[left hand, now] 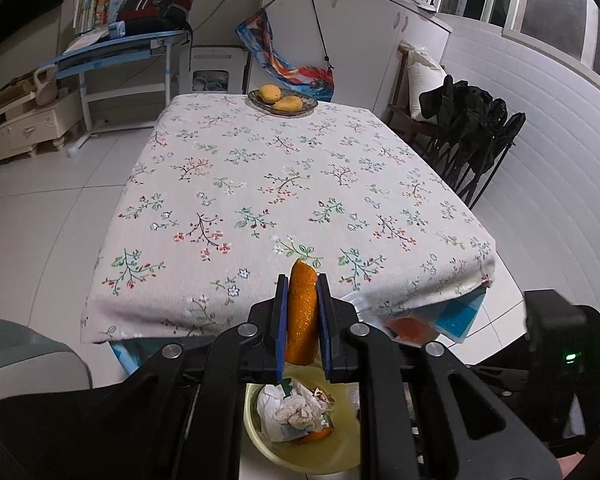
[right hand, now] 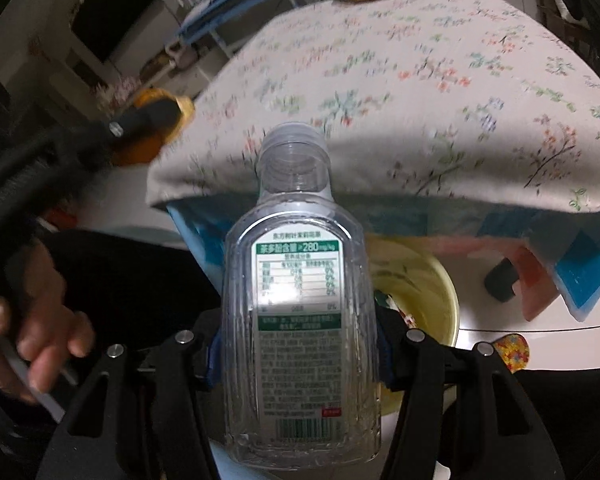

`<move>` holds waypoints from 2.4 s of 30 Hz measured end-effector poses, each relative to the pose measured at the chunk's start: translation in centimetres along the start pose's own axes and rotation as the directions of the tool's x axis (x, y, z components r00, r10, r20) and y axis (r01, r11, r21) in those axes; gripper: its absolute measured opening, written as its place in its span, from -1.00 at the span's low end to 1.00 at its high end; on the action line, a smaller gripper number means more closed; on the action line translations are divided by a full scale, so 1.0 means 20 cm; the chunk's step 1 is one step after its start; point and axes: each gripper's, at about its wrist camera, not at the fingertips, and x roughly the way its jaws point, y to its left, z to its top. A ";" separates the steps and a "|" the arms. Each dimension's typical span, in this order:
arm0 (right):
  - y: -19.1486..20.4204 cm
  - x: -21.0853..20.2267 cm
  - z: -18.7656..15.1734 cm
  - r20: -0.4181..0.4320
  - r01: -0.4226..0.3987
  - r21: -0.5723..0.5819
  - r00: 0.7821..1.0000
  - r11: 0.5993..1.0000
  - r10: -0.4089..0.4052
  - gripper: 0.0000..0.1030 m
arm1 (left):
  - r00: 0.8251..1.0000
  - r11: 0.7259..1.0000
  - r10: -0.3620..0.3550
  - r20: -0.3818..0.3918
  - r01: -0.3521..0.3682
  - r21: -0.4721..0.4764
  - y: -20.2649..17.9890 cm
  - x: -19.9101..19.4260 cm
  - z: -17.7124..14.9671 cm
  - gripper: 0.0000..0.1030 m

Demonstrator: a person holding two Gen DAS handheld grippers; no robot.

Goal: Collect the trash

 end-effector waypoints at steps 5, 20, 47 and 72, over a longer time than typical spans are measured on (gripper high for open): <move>-0.03 0.07 -0.03 -0.067 0.029 0.018 0.997 0.999 -0.028 0.10 | 1.000 1.000 -0.009 -0.009 0.009 0.016 -0.03 -0.01 -0.04 -0.74; -0.23 -0.22 -0.05 0.147 -0.028 0.277 0.989 0.960 -0.013 0.46 | 0.993 0.998 -0.031 -0.114 0.038 0.056 -0.16 0.03 -0.23 -0.74; -0.08 -0.59 0.00 0.567 0.290 0.108 0.768 0.951 -0.299 0.76 | 0.948 0.958 0.268 0.172 -0.281 0.059 -0.29 -0.12 -0.07 0.86; 0.04 -0.54 0.04 0.588 0.391 0.052 0.732 0.919 -0.345 0.85 | 0.920 0.949 0.314 0.235 -0.310 -0.052 -0.12 -0.24 -0.03 0.86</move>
